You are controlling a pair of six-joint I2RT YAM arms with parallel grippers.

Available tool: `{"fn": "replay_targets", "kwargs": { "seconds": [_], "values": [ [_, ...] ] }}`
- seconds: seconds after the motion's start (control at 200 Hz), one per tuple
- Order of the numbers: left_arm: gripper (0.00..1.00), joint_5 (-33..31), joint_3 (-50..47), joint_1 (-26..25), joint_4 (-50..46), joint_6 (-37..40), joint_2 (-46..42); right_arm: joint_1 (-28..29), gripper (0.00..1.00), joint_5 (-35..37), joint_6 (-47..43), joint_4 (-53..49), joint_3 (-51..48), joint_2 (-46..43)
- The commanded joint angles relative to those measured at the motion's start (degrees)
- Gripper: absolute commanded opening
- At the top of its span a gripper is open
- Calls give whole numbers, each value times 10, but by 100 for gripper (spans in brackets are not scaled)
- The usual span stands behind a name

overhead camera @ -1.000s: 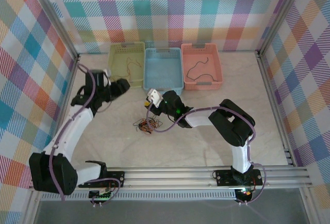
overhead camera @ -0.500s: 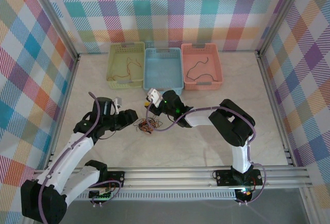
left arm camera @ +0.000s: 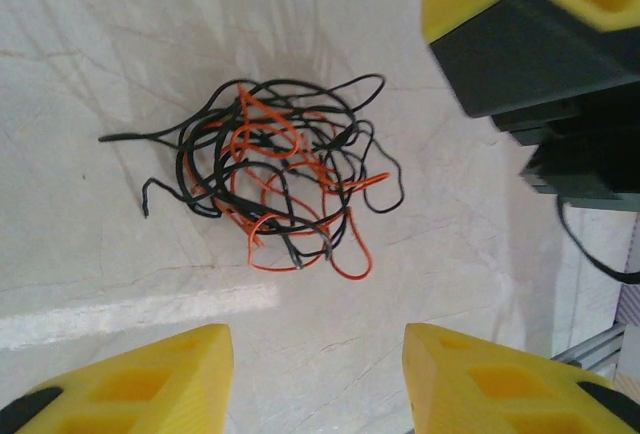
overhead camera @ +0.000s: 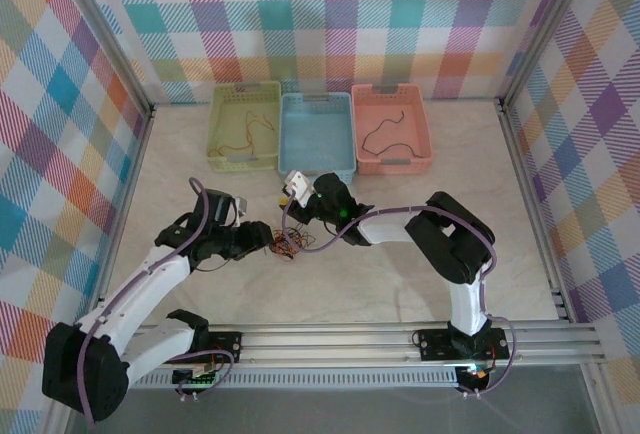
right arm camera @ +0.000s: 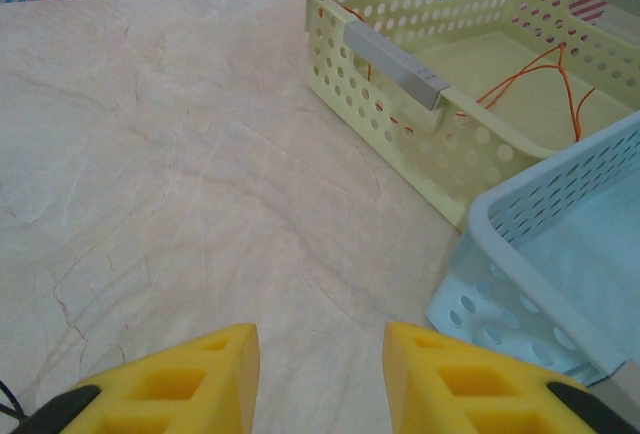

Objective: Untangle the cables

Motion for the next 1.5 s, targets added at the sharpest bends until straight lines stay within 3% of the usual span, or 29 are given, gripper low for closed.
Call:
{"fn": "replay_targets", "kwargs": {
  "seconds": [0.0,0.465,1.115,1.495],
  "values": [
    [47,11,15,-12,-6,11,18,1,39,-11,10,-1,18,-14],
    [42,-2,23,-18,17,-5,41,1,38,-11,9,-1,17,-16],
    [36,-33,37,-68,82,-60,160,0,38,-7,6,-1,15,-17],
    [9,-52,37,-71,80,-55,162,0,38,-8,5,-1,14,-18]
  ]
}}
